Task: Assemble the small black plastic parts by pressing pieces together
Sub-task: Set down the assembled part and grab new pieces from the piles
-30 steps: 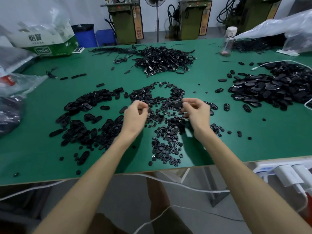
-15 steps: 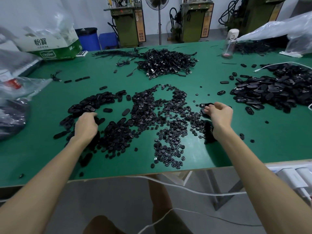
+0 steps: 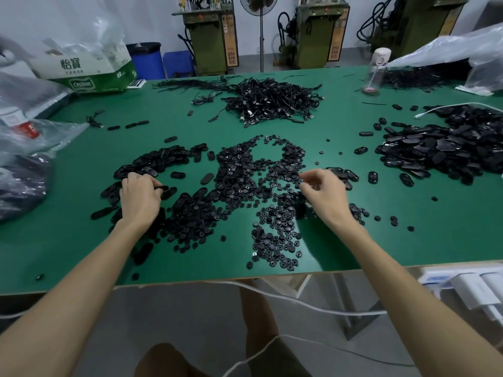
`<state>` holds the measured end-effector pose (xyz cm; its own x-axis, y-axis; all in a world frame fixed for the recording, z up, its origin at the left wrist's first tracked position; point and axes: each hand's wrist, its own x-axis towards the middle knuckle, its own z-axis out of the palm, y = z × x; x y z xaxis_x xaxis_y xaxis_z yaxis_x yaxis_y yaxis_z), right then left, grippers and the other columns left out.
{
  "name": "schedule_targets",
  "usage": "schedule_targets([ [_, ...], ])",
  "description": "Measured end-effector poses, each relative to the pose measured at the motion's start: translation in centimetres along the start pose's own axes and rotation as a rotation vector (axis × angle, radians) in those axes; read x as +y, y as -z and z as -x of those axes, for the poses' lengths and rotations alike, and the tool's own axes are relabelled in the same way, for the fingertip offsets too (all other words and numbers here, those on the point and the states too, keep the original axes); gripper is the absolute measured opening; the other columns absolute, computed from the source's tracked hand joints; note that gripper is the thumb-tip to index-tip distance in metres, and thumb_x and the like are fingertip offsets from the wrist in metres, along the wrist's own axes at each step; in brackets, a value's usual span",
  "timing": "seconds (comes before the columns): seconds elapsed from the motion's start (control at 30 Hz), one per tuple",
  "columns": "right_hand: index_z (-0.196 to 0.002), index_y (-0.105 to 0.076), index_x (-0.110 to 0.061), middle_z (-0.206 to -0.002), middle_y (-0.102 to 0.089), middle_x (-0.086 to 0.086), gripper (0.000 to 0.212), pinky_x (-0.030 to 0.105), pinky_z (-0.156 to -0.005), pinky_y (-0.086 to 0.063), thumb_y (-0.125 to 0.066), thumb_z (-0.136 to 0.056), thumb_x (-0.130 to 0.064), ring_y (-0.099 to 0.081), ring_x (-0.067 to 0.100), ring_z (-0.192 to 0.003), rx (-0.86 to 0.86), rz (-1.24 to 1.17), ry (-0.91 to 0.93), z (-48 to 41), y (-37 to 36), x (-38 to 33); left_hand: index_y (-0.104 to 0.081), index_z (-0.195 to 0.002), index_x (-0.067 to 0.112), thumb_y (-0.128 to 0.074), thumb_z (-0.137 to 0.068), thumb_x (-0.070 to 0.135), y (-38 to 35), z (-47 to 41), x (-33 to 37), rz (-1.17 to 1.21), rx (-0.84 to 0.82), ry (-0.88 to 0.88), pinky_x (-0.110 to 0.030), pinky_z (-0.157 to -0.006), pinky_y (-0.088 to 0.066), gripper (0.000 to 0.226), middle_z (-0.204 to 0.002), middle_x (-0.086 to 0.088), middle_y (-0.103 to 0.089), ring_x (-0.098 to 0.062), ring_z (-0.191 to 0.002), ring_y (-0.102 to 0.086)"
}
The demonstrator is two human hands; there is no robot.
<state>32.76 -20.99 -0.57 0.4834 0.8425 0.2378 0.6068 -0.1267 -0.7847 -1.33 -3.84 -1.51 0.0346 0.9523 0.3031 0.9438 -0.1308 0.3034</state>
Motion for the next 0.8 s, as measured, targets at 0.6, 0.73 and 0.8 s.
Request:
schedule_targets([
  [0.6,-0.093,-0.068,-0.022,-0.104,-0.055,-0.003,0.008,0.035,-0.093,-0.035,-0.07,-0.097,-0.029,-0.044,0.022,-0.111,-0.072,0.22,0.055,0.2,-4.5,-0.3,-0.067,-0.125,0.015,-0.071,-0.095,0.009,1.1,6.9,12.2,1.314,-0.494,0.177,-0.021,-0.071,-0.058,0.031,-0.104,-0.009,-0.073,-0.01,-0.078,-0.073],
  [0.73,-0.091,-0.068,-0.02,-0.104,-0.066,-0.001,0.01,0.039,-0.098,-0.04,-0.07,-0.098,-0.028,-0.054,0.025,-0.11,-0.049,0.113,0.047,0.0,-4.3,-0.5,-0.066,-0.122,0.009,-0.077,-0.089,0.005,-0.1,8.6,14.9,1.489,-0.516,0.299,-0.023,-0.068,-0.059,0.034,-0.096,-0.009,-0.077,-0.016,-0.08,-0.075],
  [0.8,-0.091,-0.067,-0.019,-0.094,-0.068,-0.004,0.009,0.037,-0.092,-0.047,-0.07,-0.098,-0.025,-0.061,0.02,-0.098,-0.018,-0.017,0.052,0.2,-3.9,-0.6,-0.065,-0.122,0.005,-0.075,-0.091,0.0,-0.7,9.1,16.1,1.524,-0.513,0.316,-0.026,-0.07,-0.061,0.034,-0.098,-0.014,-0.075,-0.021,-0.083,-0.077],
])
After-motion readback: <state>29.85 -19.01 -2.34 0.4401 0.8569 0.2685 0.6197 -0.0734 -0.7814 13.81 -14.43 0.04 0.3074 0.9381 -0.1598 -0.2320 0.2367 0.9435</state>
